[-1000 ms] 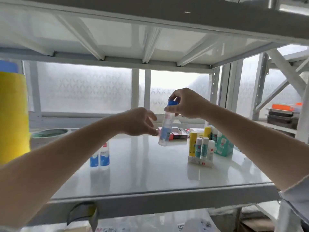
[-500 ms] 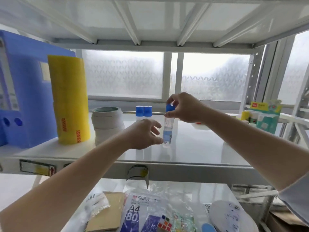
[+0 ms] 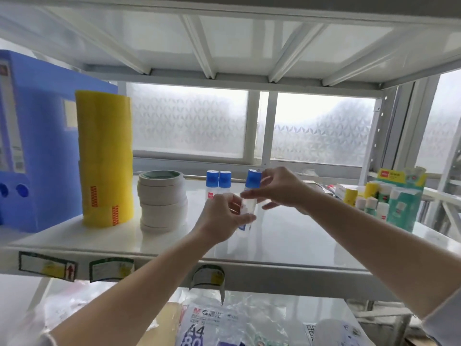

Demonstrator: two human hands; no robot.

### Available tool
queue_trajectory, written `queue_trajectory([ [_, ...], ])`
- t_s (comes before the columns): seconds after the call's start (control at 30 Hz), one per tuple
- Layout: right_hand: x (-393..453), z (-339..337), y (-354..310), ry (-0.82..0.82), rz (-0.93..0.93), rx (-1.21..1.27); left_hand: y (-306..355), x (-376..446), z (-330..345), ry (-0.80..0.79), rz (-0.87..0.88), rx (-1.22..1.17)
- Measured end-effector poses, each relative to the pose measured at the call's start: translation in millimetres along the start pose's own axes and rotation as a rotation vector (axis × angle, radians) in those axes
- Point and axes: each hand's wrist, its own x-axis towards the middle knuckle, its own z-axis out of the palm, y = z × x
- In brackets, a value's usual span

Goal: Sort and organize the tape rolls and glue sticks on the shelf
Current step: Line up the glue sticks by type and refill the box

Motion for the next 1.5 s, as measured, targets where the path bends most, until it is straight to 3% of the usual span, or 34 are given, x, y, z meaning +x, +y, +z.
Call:
queue_trajectory([
  [0.1, -0.5, 12.0, 11.8, -0.034, 0.055, 0.078, 0.2, -2.9, 6.6, 0.073, 0.045, 0.047],
  [0.3, 13.0, 10.1, 16.9, -0.069, 0.110, 0.119, -12.5, -3.0, -0.6, -0.050, -0.027, 0.064],
  [0.57, 25.8, 22.6, 16.4, -0.105, 0.026, 0.074, -25.0, -8.3, -7.8, 0.015, -0.097, 0.172],
  [1.0, 38.3, 30.9, 18.6, -0.081, -0.008, 0.030, -11.8, -9.4, -59.5, -0.219, -0.097, 0.529],
  [1.5, 41.6, 40.7, 29.3, -0.179, 0.134, -0.076, -15.2, -11.3, -73.2, -0.288, -0.129, 0.568],
])
